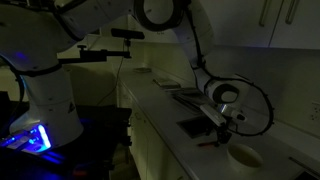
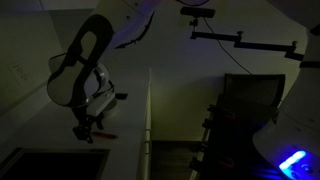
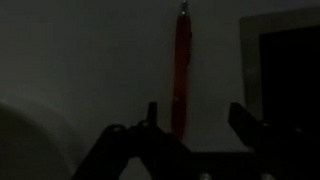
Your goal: Put the marker inside the mug cup
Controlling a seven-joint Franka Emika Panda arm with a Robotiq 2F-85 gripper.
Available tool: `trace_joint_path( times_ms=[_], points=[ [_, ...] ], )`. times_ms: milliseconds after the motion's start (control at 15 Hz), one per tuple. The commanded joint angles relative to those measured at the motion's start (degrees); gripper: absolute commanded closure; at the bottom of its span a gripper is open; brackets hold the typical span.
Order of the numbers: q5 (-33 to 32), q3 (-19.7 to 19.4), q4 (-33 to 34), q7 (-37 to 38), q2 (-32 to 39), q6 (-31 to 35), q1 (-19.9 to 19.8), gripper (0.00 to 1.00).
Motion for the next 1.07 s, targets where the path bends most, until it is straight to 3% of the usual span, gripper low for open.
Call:
trace_joint_path(
  times_ms=[0,400,800,1000],
  points=[
    [0.2,-0.9,5.4,-0.7,3.2,-3.3,0.9,0.52],
    [0.1,-0.9,7.2,-0.8,3.5,-3.8,1.2,0.99],
    [0.3,-0.7,4.8,-0.6,1.4,-1.3,1.3,0.96],
    [0.6,-1.8,1.0,3.1,-1.8,5.5,1.8,0.96]
  ],
)
